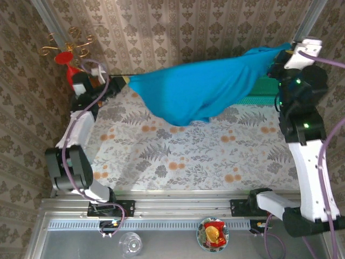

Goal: Fold the inside-out t-shirt

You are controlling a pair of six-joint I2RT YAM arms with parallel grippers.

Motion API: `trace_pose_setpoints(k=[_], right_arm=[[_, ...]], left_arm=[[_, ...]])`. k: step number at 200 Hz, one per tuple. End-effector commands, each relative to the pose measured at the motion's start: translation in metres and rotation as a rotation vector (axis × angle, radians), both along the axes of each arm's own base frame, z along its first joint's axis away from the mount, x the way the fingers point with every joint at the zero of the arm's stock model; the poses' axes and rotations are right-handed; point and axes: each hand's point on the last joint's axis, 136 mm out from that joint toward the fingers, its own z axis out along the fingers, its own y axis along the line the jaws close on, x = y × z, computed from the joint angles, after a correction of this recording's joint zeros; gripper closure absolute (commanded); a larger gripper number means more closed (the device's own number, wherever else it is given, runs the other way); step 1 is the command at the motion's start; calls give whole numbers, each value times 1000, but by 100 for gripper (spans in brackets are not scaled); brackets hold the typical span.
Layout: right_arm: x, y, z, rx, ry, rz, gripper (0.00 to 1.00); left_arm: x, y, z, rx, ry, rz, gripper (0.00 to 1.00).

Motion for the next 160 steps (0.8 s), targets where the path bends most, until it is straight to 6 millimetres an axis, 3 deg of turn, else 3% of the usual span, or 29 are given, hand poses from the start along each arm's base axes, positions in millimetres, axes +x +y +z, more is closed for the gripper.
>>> trace_pose_setpoints(k=[1,15,27,48,96,133,160], right_arm=[[-9,-6,4,-12,-13,-34,100],[13,9,-23,27,46,55,100],[25,19,-39,53,79,112,100],[30,22,-48,61,91,119,100],[19,29,-31,40,21,167,100],[-6,38,-13,26,-73,235,100],[-38,37,6,7,-164,245,100]], left_arm=[[-18,16,106,-27,-278,27,100],[-37,37,166,9,-434,96,100],[-53,43,190,83,-510,154,100],[-67,36,188,168,-531,176,100],[-89,37,206,175,-595,171,100],[-119,43,235,221,-711,223,100],[-150,45,260,290,-817,276,100]])
